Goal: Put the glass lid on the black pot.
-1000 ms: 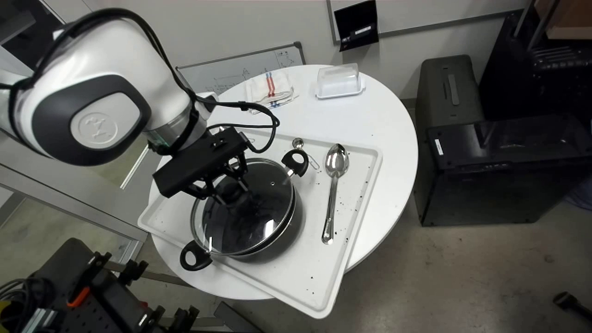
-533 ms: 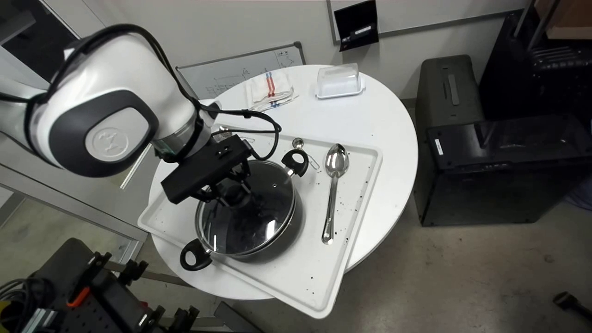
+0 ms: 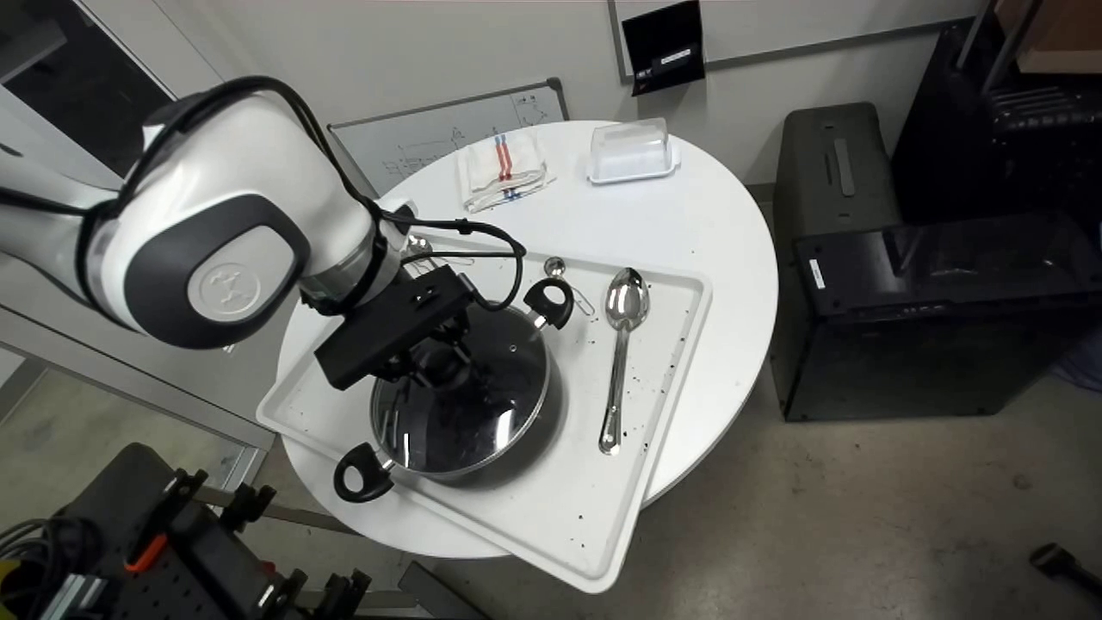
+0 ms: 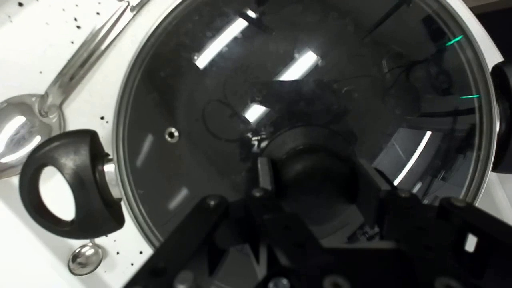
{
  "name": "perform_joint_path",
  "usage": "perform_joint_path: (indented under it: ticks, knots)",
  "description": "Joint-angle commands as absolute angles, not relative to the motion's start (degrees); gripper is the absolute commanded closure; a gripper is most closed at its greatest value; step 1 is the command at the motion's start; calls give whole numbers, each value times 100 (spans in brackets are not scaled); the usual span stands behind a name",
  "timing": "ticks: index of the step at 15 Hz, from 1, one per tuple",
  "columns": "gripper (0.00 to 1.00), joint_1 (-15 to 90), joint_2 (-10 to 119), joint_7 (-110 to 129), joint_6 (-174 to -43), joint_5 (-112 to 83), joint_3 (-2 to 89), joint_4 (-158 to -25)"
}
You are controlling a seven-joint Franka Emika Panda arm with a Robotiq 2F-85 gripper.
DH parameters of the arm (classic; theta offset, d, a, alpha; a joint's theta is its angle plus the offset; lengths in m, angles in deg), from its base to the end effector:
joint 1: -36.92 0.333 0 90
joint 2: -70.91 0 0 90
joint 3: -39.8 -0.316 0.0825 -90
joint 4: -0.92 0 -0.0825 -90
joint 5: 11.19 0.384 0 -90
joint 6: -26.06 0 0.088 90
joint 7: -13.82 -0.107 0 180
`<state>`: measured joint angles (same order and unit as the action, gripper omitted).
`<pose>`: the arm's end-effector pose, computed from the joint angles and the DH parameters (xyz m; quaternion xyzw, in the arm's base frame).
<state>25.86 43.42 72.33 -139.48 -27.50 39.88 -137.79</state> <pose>0.4694 -0.0758 0.1134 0.8512 0.5237 -0.0247 0.0254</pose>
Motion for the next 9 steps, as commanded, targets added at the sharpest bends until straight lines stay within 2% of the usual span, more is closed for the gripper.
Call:
perform_joint_path:
  ticks: [1,5,6,7,9]
  knots:
    - [75,2574,4338,7236,-14107,-2820,3958,-13745]
    - [75,2566,4325,7241,-14143,-2829,3964,-13758]
    - [42,2561,4325,7234,-14139,-2817,3958,-13758]
    - [23,2545,4330,7246,-14146,-2806,3940,-13762]
    - [9,2526,4349,7259,-14165,-2790,3906,-13756]
